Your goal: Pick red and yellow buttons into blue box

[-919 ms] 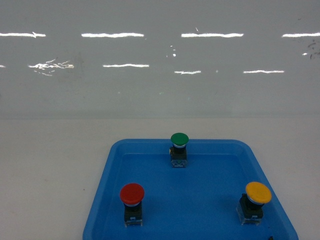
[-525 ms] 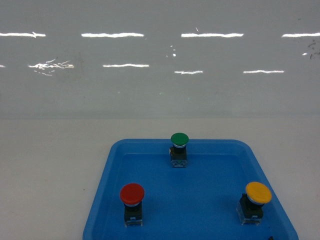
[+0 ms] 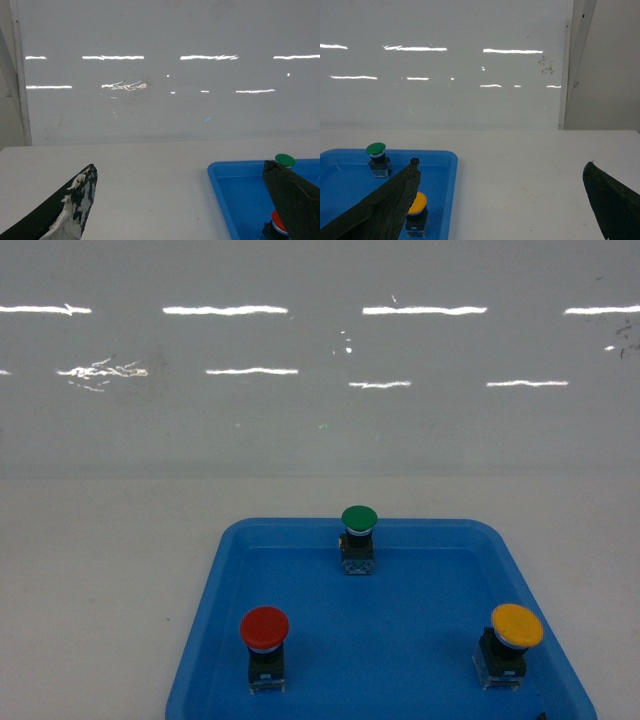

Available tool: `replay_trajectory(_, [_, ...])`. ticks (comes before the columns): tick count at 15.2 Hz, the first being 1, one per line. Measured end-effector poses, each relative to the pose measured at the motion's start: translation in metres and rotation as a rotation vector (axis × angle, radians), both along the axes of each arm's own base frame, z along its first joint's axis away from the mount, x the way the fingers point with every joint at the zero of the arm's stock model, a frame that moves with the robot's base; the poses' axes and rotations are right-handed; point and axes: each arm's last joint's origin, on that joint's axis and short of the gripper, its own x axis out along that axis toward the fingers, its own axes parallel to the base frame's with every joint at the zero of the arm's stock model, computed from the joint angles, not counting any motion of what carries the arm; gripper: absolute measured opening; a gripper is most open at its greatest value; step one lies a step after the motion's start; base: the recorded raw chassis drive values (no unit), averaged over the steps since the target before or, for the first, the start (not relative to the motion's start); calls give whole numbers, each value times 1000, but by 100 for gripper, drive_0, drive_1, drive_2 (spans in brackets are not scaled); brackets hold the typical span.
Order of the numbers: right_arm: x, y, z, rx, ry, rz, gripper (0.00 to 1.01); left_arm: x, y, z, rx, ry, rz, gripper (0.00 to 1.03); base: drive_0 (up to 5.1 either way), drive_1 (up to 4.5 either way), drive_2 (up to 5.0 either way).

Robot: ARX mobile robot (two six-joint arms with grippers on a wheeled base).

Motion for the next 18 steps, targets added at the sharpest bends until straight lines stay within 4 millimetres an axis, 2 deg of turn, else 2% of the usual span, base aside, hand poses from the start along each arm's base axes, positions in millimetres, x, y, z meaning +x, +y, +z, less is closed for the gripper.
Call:
replay_trajectory(3, [4,3,5,-9,-46,23,98,4,-5,3,22,-24,-16,98,0,0,0])
replay_trajectory(4, [24,12,3,-34,-5,86,98,24,-8,2,50,7,6,98,0,0,0])
replay_trajectory(6, [46,19,-8,-54,68,138,98,50,-22,3,107,80,-47,98,0,0,0])
replay_trajectory(7, [65,24,-11,-63,116,180,98,75,-34,13,159,128,-68,98,0,0,0])
replay_trajectory(8, [90,29,-10,-68,160,225,98,98,-44,13,205,192,-91,98,0,0,0])
replay_trajectory(10, [123,35,-15,-79,248,260,98,125,-57,0,257,299,-111,98,0,0,0])
replay_trajectory(12, [132,40,-23,-92,311,276,98,134,-60,-9,287,346,-119,98,0,0,0])
replay_trajectory(18, [132,40,-19,-109,288,254,98,133,-60,-6,287,333,-116,98,0,0,0])
